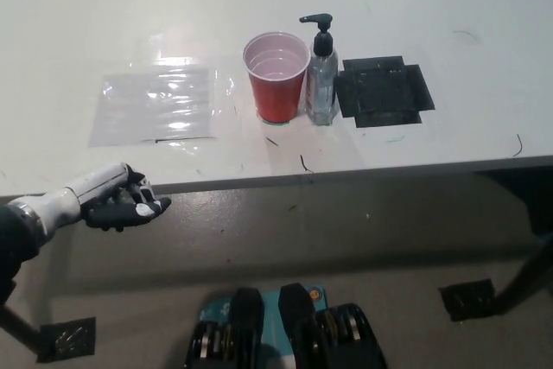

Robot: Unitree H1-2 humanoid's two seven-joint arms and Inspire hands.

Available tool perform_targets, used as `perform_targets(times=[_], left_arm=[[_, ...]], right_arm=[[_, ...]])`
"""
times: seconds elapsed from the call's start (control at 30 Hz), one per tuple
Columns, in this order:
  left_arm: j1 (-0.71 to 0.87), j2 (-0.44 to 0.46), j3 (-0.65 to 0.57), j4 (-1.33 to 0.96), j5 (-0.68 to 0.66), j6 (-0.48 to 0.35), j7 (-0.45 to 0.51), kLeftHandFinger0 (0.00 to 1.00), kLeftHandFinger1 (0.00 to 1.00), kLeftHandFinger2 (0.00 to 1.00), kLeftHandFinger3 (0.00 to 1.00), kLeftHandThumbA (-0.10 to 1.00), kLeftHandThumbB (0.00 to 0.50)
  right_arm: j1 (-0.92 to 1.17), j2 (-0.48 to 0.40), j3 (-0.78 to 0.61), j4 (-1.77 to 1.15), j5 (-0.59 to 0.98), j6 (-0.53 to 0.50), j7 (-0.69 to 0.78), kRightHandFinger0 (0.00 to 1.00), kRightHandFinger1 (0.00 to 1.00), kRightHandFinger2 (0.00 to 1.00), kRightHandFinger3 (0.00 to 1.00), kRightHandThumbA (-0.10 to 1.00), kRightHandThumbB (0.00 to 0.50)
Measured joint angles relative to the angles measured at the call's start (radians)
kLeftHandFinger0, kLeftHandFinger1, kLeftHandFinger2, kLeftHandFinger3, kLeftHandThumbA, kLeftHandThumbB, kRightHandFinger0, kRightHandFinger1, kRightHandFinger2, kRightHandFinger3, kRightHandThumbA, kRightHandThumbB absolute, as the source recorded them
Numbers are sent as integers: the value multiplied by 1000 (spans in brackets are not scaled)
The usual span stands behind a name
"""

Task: The robot uses its right hand to press the hand soap kept in the middle of the table to get liquid hand soap out

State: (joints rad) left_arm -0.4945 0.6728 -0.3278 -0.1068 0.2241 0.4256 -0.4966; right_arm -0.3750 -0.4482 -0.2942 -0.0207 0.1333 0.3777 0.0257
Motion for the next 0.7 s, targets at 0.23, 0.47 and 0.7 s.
perform_targets(times=[0.23,0.47,0.7], left_arm=[[2,0,1,-8,18,12,-22,309,293,474,666,636,154],[5,0,3,-14,23,17,-43,288,286,473,658,656,155],[7,0,9,-16,31,21,-65,329,318,510,677,662,162]], right_arm=[[-196,-111,91,-56,-16,56,38,1000,1000,1000,1000,1000,187],[-422,-174,311,-26,-81,66,121,1000,1000,1000,1000,1000,396],[-553,-181,500,47,-168,47,192,1000,1000,1000,1000,1000,461]])
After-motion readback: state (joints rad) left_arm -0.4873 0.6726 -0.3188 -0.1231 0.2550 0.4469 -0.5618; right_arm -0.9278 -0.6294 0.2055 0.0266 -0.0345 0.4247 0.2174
